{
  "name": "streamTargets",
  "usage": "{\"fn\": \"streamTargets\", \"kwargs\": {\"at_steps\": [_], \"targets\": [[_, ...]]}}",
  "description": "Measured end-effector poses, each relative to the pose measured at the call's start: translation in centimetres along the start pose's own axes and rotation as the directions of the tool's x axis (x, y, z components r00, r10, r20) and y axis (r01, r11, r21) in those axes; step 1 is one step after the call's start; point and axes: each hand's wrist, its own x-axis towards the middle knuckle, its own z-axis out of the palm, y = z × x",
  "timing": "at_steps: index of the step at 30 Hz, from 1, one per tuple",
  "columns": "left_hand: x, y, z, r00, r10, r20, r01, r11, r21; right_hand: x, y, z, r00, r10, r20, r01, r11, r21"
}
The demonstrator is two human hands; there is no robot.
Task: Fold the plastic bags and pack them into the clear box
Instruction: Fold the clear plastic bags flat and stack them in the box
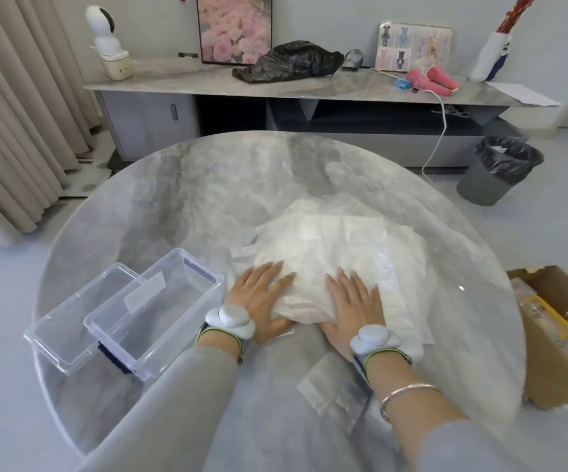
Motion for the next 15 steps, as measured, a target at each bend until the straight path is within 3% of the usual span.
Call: {"fn": "streamTargets", "kwargs": {"at_steps": [9, 15], "targets": [[2.4, -0.2, -1.7, 0.989, -0.071, 0.132, 0.061, 0.995, 0.079, 1.9, -1.5, -1.8, 0.996, 0.079, 0.038, -0.081, 0.995, 0.052], [-0.4, 2.3, -4.8, 0.966, 0.048, 0.253, -0.094, 0.981, 0.172, -1.9, -2.3, -3.2, 0.994, -0.02, 0.108, 0.004, 0.989, 0.147]]}}
